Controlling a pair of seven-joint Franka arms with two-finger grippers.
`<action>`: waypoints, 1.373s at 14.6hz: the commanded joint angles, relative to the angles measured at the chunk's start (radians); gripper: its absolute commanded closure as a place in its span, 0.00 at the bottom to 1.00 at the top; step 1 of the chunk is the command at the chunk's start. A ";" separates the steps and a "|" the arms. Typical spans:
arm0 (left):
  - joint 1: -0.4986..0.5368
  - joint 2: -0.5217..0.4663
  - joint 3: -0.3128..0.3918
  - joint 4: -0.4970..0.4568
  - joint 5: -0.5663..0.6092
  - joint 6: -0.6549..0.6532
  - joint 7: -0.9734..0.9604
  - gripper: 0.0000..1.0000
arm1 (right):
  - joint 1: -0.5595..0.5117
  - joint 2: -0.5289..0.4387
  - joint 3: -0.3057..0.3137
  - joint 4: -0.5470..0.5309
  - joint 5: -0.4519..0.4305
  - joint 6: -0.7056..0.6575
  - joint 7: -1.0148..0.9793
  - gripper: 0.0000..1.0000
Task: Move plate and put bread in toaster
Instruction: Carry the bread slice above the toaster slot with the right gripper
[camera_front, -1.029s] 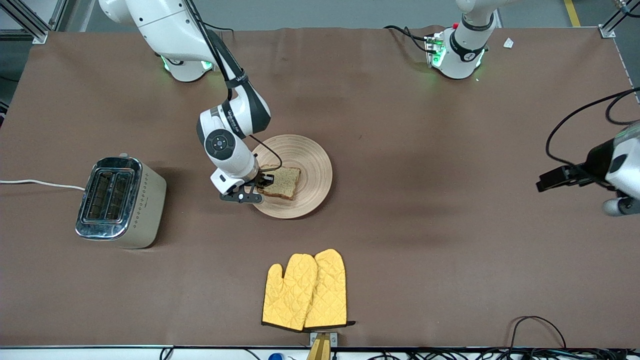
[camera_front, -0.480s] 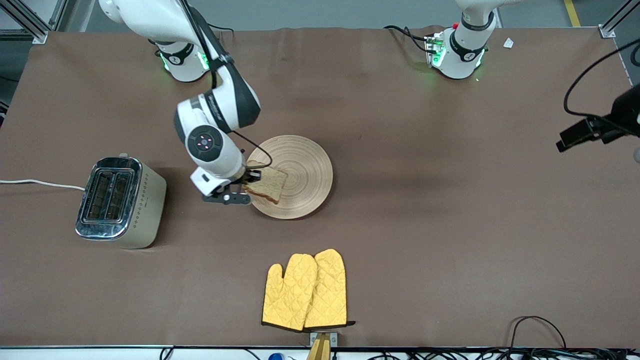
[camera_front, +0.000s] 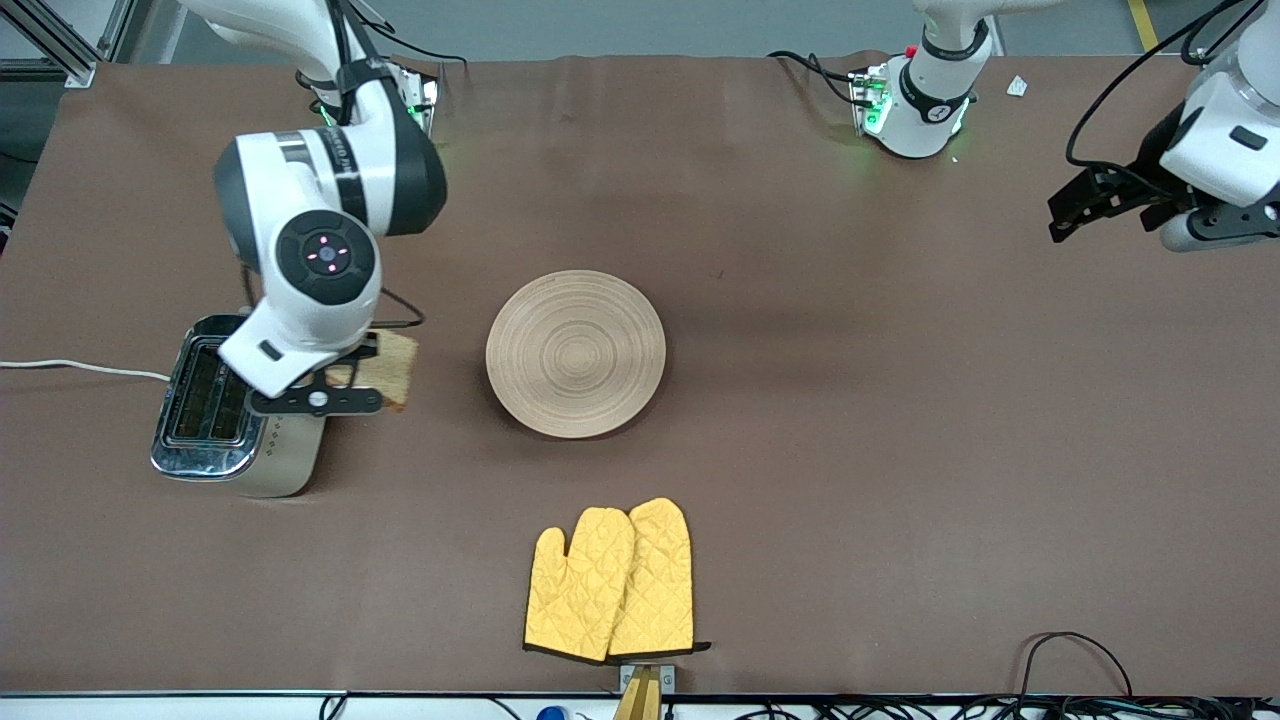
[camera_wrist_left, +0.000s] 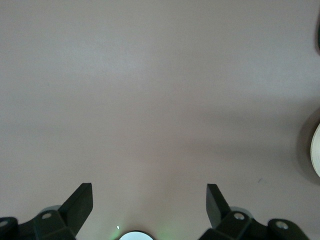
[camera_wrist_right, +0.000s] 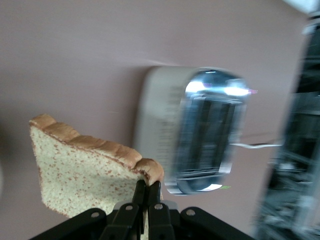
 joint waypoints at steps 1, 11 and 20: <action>-0.034 -0.033 0.033 -0.035 0.002 0.011 0.005 0.00 | -0.036 0.026 0.009 0.028 -0.167 -0.041 -0.084 1.00; -0.023 0.014 0.032 0.014 0.005 0.008 0.012 0.00 | -0.114 0.120 0.001 0.007 -0.361 -0.110 0.063 1.00; -0.021 0.022 0.032 0.009 0.003 0.008 0.005 0.00 | -0.150 0.164 0.004 0.007 -0.337 -0.105 0.102 0.99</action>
